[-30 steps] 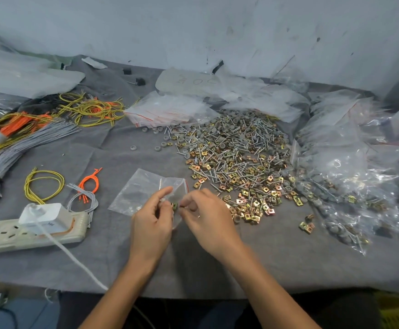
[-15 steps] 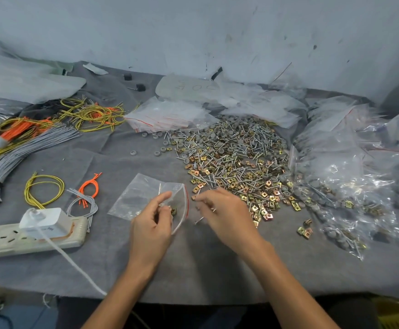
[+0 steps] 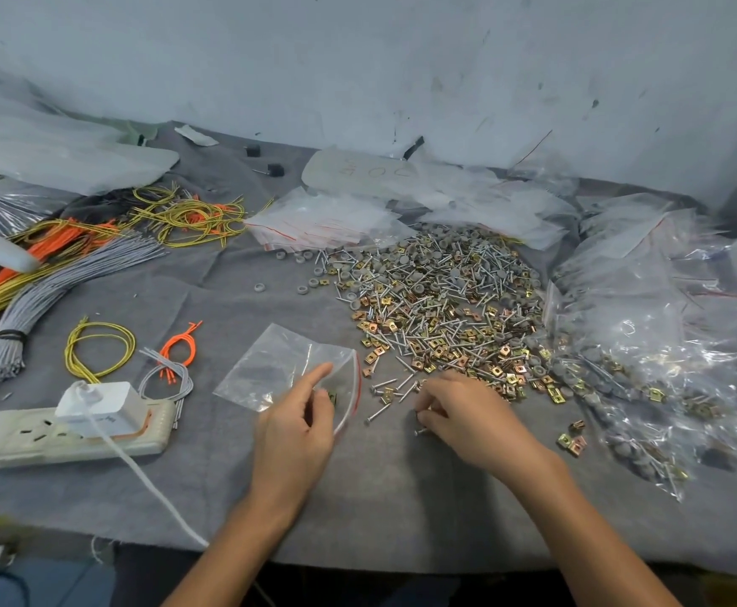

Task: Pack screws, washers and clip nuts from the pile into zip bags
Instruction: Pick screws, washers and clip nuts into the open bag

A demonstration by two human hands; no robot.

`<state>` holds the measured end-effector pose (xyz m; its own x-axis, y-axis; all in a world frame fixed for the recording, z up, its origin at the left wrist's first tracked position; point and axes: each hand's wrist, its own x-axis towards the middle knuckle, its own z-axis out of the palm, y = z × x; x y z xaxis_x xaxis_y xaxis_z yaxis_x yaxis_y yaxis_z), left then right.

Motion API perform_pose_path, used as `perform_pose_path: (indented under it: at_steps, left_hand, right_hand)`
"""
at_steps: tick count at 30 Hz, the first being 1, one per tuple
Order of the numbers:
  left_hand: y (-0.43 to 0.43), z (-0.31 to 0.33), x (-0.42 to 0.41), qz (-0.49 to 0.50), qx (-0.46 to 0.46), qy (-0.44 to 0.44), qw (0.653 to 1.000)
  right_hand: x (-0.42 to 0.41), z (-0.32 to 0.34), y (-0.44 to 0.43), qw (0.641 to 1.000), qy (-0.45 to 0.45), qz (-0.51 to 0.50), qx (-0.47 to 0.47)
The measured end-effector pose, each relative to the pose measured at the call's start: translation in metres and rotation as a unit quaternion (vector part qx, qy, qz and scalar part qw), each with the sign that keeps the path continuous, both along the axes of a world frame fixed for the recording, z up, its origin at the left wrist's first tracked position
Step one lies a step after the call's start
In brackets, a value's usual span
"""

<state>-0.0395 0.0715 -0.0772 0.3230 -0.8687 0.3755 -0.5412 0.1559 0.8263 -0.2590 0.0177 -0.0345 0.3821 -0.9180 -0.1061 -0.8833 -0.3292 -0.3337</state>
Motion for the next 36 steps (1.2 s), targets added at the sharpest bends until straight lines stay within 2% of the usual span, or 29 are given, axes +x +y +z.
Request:
perform_pose_path:
  at_steps: [4,6,9,13,19,24,31,34,36]
  left_hand:
    - [0.003,-0.002,-0.006,-0.009,-0.046,-0.131,0.99]
    - [0.004,-0.006,-0.007,-0.032,-0.067,-0.175,0.982]
    - [0.004,-0.01,-0.008,-0.05,-0.097,-0.203,0.973]
    - [0.006,-0.011,-0.005,-0.074,-0.092,-0.2,0.973]
    - [0.008,-0.004,-0.003,-0.099,-0.055,-0.174,0.978]
    - [0.012,-0.004,-0.002,-0.103,-0.051,-0.212,0.97]
    - [0.025,-0.013,-0.002,-0.116,-0.072,-0.262,0.955]
    - [0.026,-0.009,-0.002,-0.116,-0.066,-0.265,0.955]
    - [0.029,-0.007,-0.001,-0.124,-0.052,-0.275,0.952]
  right_hand:
    - [0.001,-0.001,0.003,1.0,-0.008,0.009,-0.012]
    - [0.008,-0.003,0.008,0.998,-0.061,0.007,-0.031]
    - [0.032,-0.005,0.018,0.984,-0.174,0.007,-0.034]
    - [0.064,-0.011,0.022,0.972,-0.236,-0.01,-0.01]
    - [0.077,-0.022,0.019,0.971,-0.226,-0.064,-0.051]
    - [0.074,-0.024,0.016,0.985,-0.151,-0.052,-0.072]
    - [0.056,-0.029,0.008,0.968,-0.202,-0.102,-0.113]
    - [0.057,-0.026,0.001,0.964,-0.236,-0.071,-0.096]
    - [0.058,-0.024,-0.003,0.973,-0.214,-0.042,-0.078]
